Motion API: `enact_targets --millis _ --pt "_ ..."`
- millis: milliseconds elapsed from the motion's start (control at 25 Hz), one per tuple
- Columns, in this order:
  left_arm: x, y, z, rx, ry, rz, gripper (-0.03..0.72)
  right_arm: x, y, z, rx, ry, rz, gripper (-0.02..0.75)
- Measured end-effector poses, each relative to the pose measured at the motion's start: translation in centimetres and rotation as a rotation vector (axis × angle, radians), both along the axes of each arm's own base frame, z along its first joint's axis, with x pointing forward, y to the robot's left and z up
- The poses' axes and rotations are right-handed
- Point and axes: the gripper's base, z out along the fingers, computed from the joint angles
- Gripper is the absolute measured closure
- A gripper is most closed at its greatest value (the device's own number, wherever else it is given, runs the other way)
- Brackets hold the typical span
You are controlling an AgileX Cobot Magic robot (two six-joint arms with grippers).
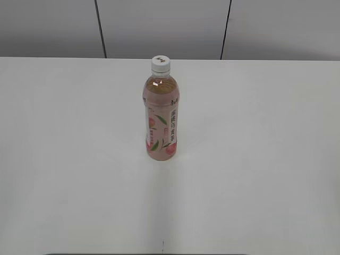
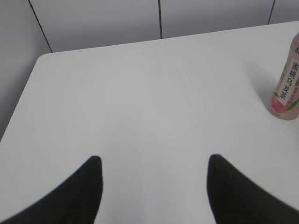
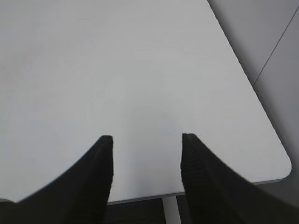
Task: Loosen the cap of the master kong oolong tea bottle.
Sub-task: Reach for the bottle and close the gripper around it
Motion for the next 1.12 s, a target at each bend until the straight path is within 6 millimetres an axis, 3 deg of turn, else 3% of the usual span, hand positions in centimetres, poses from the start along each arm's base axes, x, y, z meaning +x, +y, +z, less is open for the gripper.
enact_targets --millis 1120 --pt "0.0 -0.01 0.0 -0.001 0.0 -0.001 0.258 0.0 -0.01 0.0 -0.001 0.0 -0.001 0.374"
